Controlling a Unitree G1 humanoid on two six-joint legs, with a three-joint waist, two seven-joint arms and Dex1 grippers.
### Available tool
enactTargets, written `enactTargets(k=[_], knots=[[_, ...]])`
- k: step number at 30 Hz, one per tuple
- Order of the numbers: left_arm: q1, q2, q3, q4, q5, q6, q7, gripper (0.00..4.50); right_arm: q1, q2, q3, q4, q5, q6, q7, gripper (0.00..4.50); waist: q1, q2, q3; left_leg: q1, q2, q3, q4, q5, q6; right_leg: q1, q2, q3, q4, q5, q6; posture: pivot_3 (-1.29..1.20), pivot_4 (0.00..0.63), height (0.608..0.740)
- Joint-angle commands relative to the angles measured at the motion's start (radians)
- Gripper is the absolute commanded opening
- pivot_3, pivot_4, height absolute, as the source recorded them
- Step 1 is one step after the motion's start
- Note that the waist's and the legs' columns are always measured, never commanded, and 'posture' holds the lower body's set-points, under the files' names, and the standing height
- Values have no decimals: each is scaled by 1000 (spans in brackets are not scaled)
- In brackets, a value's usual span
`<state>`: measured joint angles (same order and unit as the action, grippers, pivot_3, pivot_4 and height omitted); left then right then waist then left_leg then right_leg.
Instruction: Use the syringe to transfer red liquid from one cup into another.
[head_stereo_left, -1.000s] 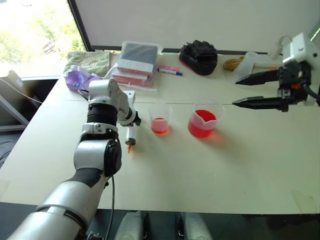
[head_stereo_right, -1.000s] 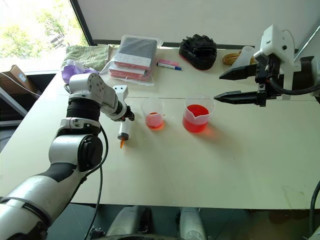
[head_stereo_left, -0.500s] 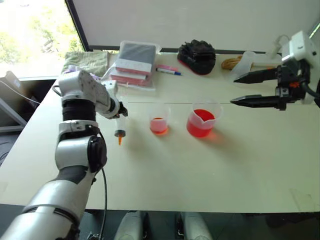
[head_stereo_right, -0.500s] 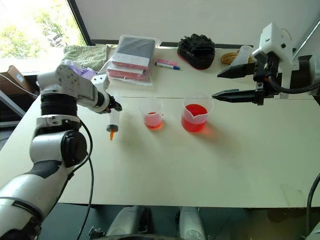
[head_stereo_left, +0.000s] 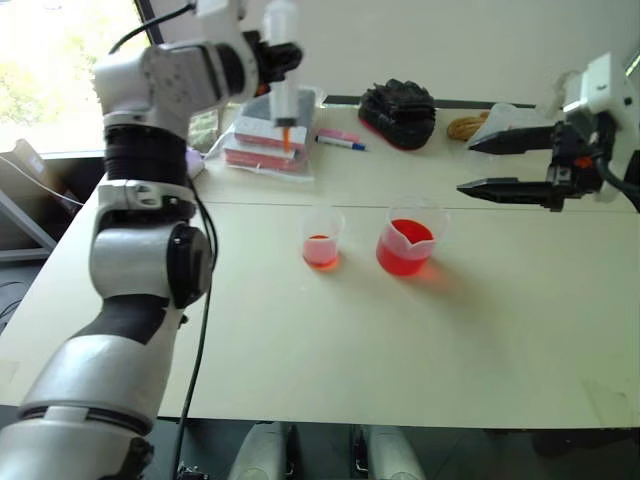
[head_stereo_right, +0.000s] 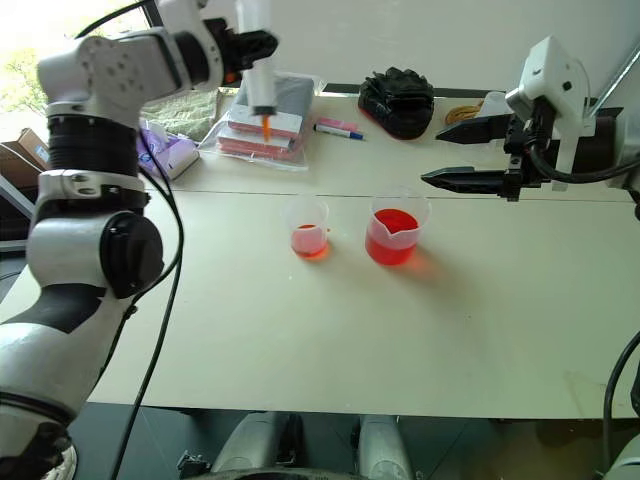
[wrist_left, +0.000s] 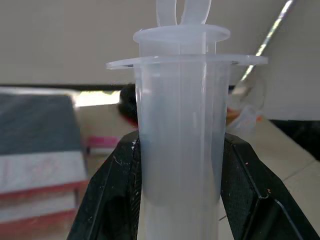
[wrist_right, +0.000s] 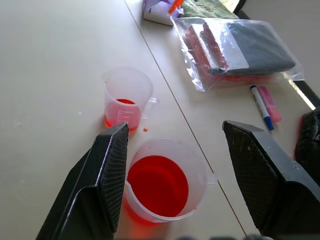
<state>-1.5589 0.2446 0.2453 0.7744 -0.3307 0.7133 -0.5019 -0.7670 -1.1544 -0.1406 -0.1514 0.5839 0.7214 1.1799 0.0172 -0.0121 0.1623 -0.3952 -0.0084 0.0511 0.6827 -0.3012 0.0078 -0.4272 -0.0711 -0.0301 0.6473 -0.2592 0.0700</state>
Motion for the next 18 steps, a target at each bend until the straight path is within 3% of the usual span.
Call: enactTargets(k=[1, 5, 9, 18], knots=[[-60, -88, 17, 79, -54, -279, -168, 1746, 28, -8, -91, -48, 21, 14, -42, 3109, -2, 0, 0, 0, 0, 0, 0, 0, 0, 0, 0, 0, 0, 0, 0, 0, 150, 740], [-91, -184, 42, 221, -100, -409, -322, 1746, 107, -27, -174, -110, 44, 55, -78, 3109, -6, 0, 0, 1, 1, 1, 0, 0, 1, 0, 2, 0, 1, 0, 0, 0, 150, 740], [-64, -240, -11, 300, -47, -559, -427, 1746, 183, -37, -267, -185, 74, 116, -120, 3109, -7, 0, 0, 2, 3, 2, 0, -4, 8, 0, 6, 1, 2, 0, 0, 0, 150, 740], [69, -350, -104, 215, 24, -641, -396, 1746, 307, -23, -404, -301, 135, 200, -203, 3109, -3, 0, 0, 2, 4, 1, 1, -4, 9, 1, 6, 2, 2, 0, 0, 0, 150, 740]])
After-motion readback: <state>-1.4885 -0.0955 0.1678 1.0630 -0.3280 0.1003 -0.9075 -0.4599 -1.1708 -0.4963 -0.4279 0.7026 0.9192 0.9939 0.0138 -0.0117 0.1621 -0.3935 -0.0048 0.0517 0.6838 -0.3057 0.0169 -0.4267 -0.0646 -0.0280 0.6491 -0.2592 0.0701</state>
